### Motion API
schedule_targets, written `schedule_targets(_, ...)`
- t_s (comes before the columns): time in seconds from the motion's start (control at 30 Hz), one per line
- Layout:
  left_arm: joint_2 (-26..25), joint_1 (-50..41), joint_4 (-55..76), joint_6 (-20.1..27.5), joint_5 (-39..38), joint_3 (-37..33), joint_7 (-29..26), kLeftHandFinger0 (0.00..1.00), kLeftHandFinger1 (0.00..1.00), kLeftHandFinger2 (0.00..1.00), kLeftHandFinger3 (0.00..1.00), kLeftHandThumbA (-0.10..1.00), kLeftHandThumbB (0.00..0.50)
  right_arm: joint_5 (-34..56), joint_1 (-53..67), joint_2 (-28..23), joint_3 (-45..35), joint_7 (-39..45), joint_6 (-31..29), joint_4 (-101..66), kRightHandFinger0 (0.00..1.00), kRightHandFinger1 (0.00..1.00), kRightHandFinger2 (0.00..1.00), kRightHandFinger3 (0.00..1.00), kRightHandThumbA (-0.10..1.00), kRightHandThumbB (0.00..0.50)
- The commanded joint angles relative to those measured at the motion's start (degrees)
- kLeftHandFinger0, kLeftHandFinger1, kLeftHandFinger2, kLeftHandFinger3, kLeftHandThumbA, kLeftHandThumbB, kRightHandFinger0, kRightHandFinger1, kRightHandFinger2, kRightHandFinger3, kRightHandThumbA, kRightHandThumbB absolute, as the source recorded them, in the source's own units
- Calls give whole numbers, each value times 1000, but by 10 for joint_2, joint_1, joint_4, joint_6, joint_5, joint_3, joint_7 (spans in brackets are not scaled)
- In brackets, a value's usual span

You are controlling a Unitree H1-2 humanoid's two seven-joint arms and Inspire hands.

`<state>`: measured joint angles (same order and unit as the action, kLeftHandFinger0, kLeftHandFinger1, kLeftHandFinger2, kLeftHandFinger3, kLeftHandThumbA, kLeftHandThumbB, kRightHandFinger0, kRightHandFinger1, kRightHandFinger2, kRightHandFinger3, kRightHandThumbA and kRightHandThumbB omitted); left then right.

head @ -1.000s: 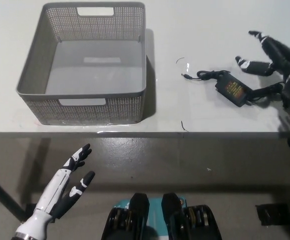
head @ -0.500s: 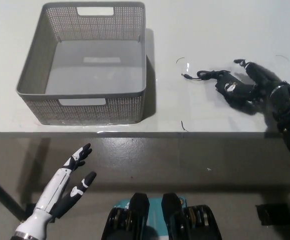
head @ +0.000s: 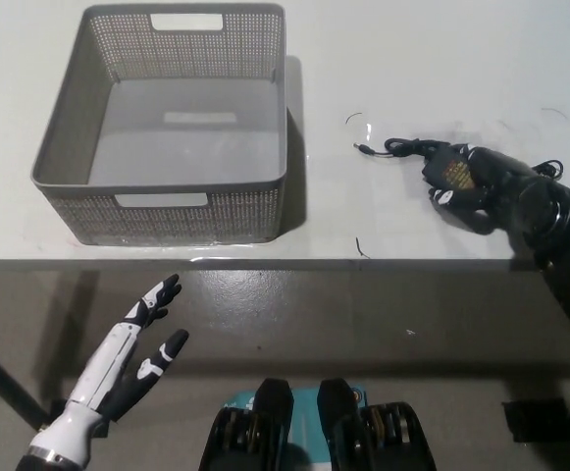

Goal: Use the right hand to pick up a black power cord and place it into a container on the left hand side

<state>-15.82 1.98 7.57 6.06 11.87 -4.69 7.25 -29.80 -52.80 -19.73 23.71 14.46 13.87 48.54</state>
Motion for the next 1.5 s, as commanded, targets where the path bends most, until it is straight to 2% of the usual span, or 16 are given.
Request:
schedule_targets(0.0, -14, 13, 12, 13, -11, 10, 6, 1000, 1000, 1000, 1000, 928, 123, -7, -47, 6, 7, 1, -24, 18, 1000, 1000, 1000, 1000, 625, 500)
schedule_targets(0.27, -14, 18, 14, 14, -14, 12, 10, 1000, 1000, 1000, 1000, 947, 116, -15, -60, 16, 12, -39, -39, 67, 1000, 1000, 1000, 1000, 527, 500)
schedule_targets(0.4, -14, 25, 10, 19, -16, 14, 9, 1000, 1000, 1000, 1000, 952, 110, -41, -76, 27, 19, -134, -27, 125, 1000, 1000, 1000, 1000, 203, 375)
schedule_targets(0.47, -14, 25, 10, 20, -16, 15, 9, 1000, 1000, 1000, 1000, 959, 118, -42, -77, 29, 15, -172, -33, 139, 988, 1000, 1000, 1000, 22, 359)
schedule_targets(0.5, -13, 27, 10, 16, -14, 15, 8, 1000, 1000, 1000, 1000, 981, 128, -40, -76, 31, 5, -241, -52, 159, 389, 453, 594, 901, -95, 260)
schedule_targets(0.53, -14, 30, 10, 14, -14, 16, 8, 1000, 1000, 1000, 1000, 990, 125, -39, -77, 31, 1, -280, -65, 174, 205, 325, 478, 794, -99, 215)
schedule_targets(0.57, -13, 31, 10, 13, -16, 16, 8, 1000, 1000, 1000, 1000, 991, 124, -37, -77, 31, -2, -310, -79, 185, 70, 208, 359, 673, -100, 243)
schedule_targets(0.63, -13, 33, 7, 17, -15, 16, 7, 1000, 1000, 1000, 1000, 1000, 131, -29, -77, 28, -10, -356, -107, 203, 1, 24, 216, 380, -100, 203)
schedule_targets(0.7, -14, 34, 6, 16, -17, 17, 7, 1000, 1000, 1000, 1000, 1000, 133, -16, -80, 25, -20, -369, -126, 211, 0, 168, 491, 473, -100, 208)
schedule_targets(0.73, -14, 35, 6, 16, -19, 18, 8, 1000, 1000, 1000, 1000, 1000, 135, -9, -81, 23, -26, -376, -139, 214, 0, 239, 682, 590, -100, 209)
schedule_targets(0.8, -14, 36, 6, 15, -20, 18, 8, 1000, 1000, 1000, 1000, 1000, 128, -2, -84, 22, -33, -383, -151, 218, 0, 336, 866, 825, -100, 184)
schedule_targets(0.87, -13, 37, 6, 14, -20, 19, 7, 1000, 1000, 1000, 1000, 1000, 130, 9, -86, 18, -43, -388, -172, 217, 0, 344, 869, 924, -100, 176)
schedule_targets(1.03, -15, 38, 5, 17, -18, 18, 7, 1000, 1000, 1000, 1000, 1000, 123, 12, -93, 16, -52, -399, -192, 221, 0, 345, 843, 854, -100, 173)
schedule_targets(1.2, -17, 39, 4, 17, -14, 17, 8, 1000, 1000, 1000, 1000, 1000, 124, 0, -99, 18, -53, -440, -225, 217, 0, 221, 694, 619, -100, 203)
schedule_targets(1.3, -18, 39, 5, 15, -12, 16, 9, 1000, 1000, 1000, 1000, 1000, 133, -1, -101, 19, -56, -450, -238, 194, 10, 301, 766, 828, -100, 183)
schedule_targets(1.47, -17, 36, 6, 13, -13, 17, 8, 1000, 1000, 1000, 1000, 1000, 120, -21, -115, 23, -62, -443, -205, 73, 0, 278, 797, 840, -100, 147)
